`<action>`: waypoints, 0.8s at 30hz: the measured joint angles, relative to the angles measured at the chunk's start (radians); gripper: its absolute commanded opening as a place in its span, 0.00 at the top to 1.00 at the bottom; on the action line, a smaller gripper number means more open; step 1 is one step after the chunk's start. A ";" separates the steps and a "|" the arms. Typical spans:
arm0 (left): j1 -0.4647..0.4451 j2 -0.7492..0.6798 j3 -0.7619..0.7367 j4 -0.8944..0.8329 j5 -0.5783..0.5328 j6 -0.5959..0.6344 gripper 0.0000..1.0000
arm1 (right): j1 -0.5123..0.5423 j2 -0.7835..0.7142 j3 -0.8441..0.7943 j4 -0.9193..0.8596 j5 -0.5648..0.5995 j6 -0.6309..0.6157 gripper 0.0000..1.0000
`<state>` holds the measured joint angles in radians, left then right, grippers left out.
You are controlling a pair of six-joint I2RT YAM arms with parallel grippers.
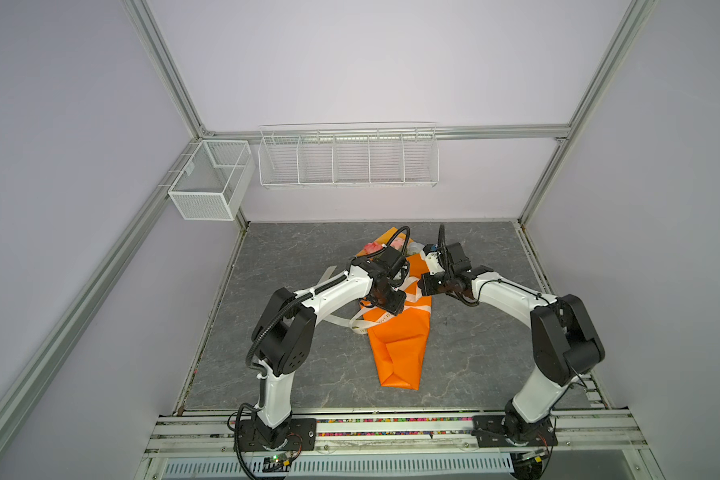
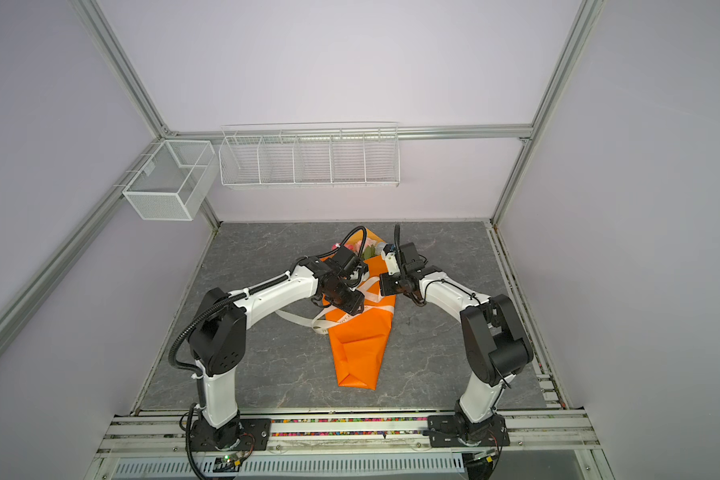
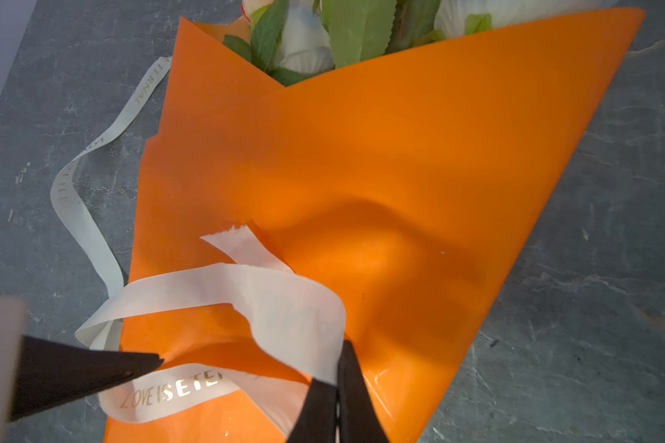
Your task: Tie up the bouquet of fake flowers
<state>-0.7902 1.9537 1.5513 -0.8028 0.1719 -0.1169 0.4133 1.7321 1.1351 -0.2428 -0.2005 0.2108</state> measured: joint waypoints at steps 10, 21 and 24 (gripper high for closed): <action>0.003 0.042 -0.006 -0.008 -0.007 0.029 0.58 | -0.016 0.004 0.000 -0.008 -0.027 0.019 0.93; 0.003 0.045 -0.019 -0.007 0.003 0.051 0.96 | -0.021 0.040 0.000 -0.008 -0.064 0.044 0.93; 0.003 0.040 -0.024 -0.002 0.006 0.049 1.00 | -0.021 0.044 0.006 -0.008 -0.086 0.048 0.92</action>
<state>-0.7876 1.9942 1.5272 -0.8051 0.1780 -0.0681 0.3920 1.7763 1.1416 -0.2508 -0.2867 0.2584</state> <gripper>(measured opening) 0.049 0.072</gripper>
